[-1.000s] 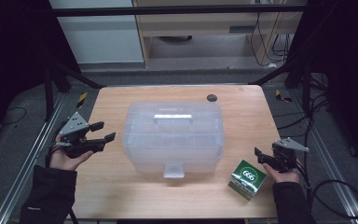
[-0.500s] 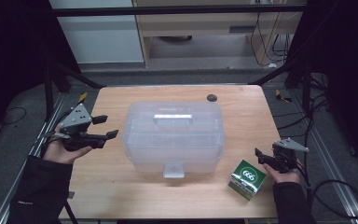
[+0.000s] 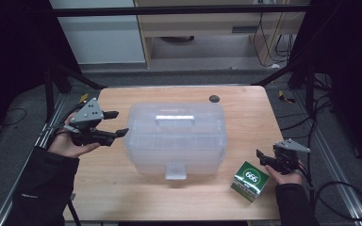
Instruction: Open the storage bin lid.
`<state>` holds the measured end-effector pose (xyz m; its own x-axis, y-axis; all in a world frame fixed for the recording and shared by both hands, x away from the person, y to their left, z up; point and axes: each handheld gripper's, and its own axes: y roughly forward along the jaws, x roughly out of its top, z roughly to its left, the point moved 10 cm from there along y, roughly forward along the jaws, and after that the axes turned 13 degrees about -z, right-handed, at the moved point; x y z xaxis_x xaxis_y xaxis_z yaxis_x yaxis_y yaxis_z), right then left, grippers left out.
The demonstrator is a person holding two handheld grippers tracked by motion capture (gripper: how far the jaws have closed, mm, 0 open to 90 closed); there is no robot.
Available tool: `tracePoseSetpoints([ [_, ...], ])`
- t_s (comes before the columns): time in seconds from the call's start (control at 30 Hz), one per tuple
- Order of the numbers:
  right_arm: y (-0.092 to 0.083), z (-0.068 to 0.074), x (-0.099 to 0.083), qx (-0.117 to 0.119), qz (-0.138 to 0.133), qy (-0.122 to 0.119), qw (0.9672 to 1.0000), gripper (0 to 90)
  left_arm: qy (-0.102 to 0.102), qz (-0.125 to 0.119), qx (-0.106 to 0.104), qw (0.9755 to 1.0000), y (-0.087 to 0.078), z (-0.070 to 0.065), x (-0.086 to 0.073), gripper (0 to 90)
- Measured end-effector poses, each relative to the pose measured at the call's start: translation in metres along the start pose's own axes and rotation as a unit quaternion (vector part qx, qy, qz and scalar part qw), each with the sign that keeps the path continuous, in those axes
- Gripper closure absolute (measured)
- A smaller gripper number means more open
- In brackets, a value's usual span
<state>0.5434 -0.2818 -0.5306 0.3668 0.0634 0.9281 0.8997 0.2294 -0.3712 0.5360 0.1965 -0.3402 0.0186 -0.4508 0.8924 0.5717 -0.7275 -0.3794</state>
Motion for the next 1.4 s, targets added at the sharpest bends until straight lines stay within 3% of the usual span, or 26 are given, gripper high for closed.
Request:
tracePoseSetpoints([
  [0.37, 0.003, 0.002, 0.001, 0.008, 0.001, -0.01, 0.9999, 32.2, 0.035, 0.003, -0.033, 0.9988, 0.025, -0.009, 0.027, 32.2],
  [0.63, 0.004, 0.004, 0.002, 0.014, 0.001, -0.014, 0.9998, 34.7, 0.063, 0.018, -0.05, 0.9966, 0.039, -0.014, 0.035, 34.2],
  [0.8, 0.005, 0.006, 0.001, 0.017, 0.006, -0.016, 0.9997, 35.3, 0.082, 0.034, -0.074, 0.9934, 0.049, -0.021, 0.035, 37.7],
  [1.07, 0.006, 0.008, 0.0, 0.02, 0.011, -0.02, 0.9995, 36.1, 0.103, 0.056, -0.087, 0.9893, 0.064, -0.025, 0.039, 40.8],
  [1.37, 0.007, 0.007, -0.001, 0.023, 0.014, -0.025, 0.9993, 37.0, 0.141, 0.091, -0.088, 0.9818, 0.082, -0.026, 0.038, 43.4],
  [1.4, 0.007, 0.007, -0.001, 0.023, 0.014, -0.025, 0.9993, 37.2, 0.15, 0.099, -0.089, 0.9797, 0.084, -0.026, 0.037, 43.7],
])
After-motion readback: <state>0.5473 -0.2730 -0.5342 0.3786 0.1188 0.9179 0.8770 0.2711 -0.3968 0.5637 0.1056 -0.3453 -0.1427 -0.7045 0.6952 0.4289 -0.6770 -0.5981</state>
